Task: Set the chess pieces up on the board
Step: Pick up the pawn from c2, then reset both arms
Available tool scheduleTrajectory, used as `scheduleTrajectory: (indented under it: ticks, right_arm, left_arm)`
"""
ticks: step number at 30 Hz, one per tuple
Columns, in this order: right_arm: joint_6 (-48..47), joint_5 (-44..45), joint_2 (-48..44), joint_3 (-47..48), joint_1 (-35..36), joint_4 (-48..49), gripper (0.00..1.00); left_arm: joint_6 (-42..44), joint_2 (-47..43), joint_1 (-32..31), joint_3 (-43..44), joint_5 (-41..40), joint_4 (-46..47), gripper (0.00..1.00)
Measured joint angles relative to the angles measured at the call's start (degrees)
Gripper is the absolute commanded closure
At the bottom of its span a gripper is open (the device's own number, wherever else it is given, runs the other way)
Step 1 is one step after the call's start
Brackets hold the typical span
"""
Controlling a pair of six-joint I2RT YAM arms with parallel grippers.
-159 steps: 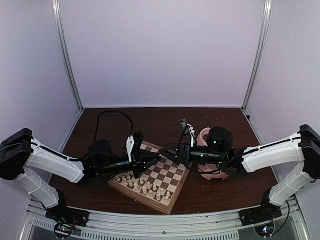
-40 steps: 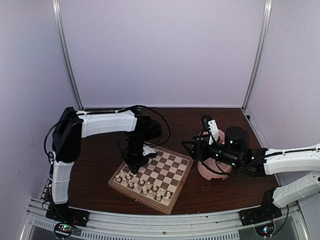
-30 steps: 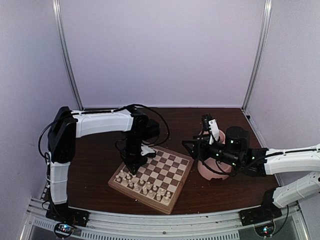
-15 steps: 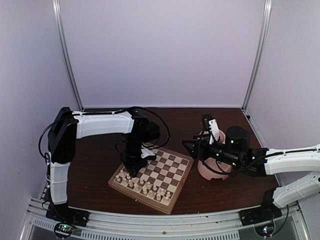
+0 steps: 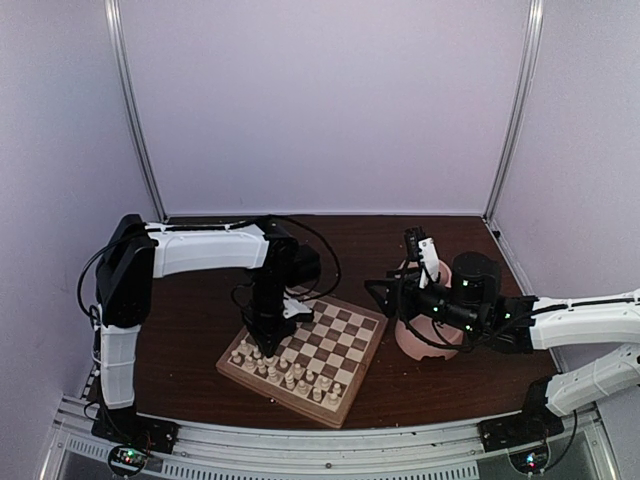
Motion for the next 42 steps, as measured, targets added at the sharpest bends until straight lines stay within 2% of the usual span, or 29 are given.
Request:
scheduleTrajectory:
  ticks: [8, 18, 25, 28, 30, 31, 32, 33, 36, 42]
  right_arm:
    - [0.02, 0.0, -0.39, 0.0, 0.0, 0.0, 0.31]
    - [0.0, -0.02, -0.42, 0.0, 0.0, 0.0, 0.31]
    - [-0.28, 0.02, -0.55, 0.0, 0.0, -0.17, 0.31]
    - [-1.4, 0.59, -1.44, -0.02, 0.0, -1.05, 0.3]
    - [-2.4, 2.16, -2.84, -0.52, 0.0, -1.27, 0.29]
    - [-2.78, 3.19, -3.69, -0.96, 0.0, -1.18, 0.29]
    - [-3.37, 4.74, -4.76, -1.66, 0.0, -1.18, 0.28]
    - [-4.04, 6.47, -5.75, -2.34, 0.0, -1.25, 0.28]
    - [-5.95, 10.58, -7.43, -3.89, 0.0, -1.29, 0.26]
    - [-10.56, 18.69, -6.47, -6.54, -0.02, 0.98, 0.25]
  left_arm:
    - [0.07, 0.0, -0.02, -0.15, 0.0, 0.39, 0.78]
    - [0.22, 0.0, -0.39, -0.15, -0.26, 0.66, 0.78]
    - [-0.57, -2.93, -0.39, 0.44, -2.84, 1.66, 0.67]
    - [-2.12, -8.52, -0.39, 0.5, -6.14, 4.02, 0.59]
    - [-3.85, -14.45, -0.39, -0.35, -10.36, 6.91, 0.48]
    - [-4.48, -17.4, -0.37, -1.11, -12.37, 8.48, 0.34]
    - [-5.73, -21.81, -0.37, -2.93, -15.17, 11.5, 0.15]
    - [-5.95, -25.03, -0.28, -4.35, -17.18, 13.33, 0.04]
    - [-8.48, -35.56, 0.15, -11.54, -22.88, 20.74, 0.02]
    - [-10.03, -57.13, 1.86, -36.02, -33.75, 42.93, 0.02]
